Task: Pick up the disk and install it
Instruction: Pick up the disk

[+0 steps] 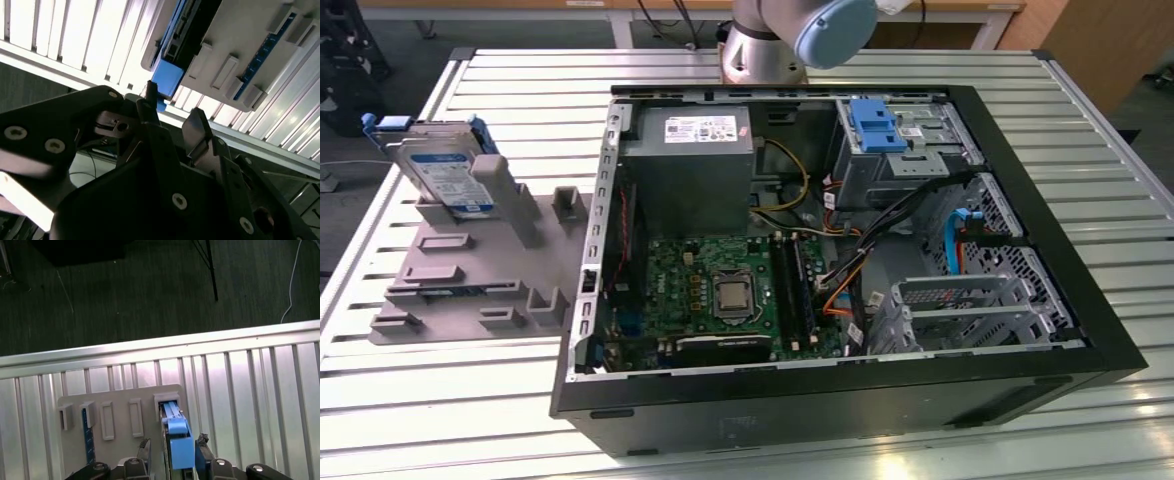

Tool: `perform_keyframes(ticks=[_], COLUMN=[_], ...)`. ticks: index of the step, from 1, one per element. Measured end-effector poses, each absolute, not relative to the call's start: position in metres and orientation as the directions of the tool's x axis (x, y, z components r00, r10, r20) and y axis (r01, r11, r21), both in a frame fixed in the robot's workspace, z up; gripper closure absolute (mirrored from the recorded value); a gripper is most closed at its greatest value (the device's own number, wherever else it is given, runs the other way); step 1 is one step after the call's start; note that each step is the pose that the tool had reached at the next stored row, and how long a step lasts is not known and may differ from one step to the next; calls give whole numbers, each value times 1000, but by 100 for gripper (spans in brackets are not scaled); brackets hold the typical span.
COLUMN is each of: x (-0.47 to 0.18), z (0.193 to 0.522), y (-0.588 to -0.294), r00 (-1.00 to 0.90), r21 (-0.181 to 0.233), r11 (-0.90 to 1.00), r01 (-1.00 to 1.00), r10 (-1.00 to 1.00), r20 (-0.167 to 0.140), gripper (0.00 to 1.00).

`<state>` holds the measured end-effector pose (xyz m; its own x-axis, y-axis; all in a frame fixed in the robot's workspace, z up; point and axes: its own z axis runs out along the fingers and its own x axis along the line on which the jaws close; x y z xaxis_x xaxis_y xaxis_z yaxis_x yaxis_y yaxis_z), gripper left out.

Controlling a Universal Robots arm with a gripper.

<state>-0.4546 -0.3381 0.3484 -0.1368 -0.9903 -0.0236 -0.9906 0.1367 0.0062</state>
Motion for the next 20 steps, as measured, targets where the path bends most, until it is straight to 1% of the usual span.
perform_keyframes(ticks=[5,20], x=[-439,-437], z=[348,347], y=[-338,-338], r00=[-137,-137], r21=[7,7], r11=[136,137], r01=[-991,-991], r10=[-990,-990], r20=[-24,-24], gripper=[53,53])
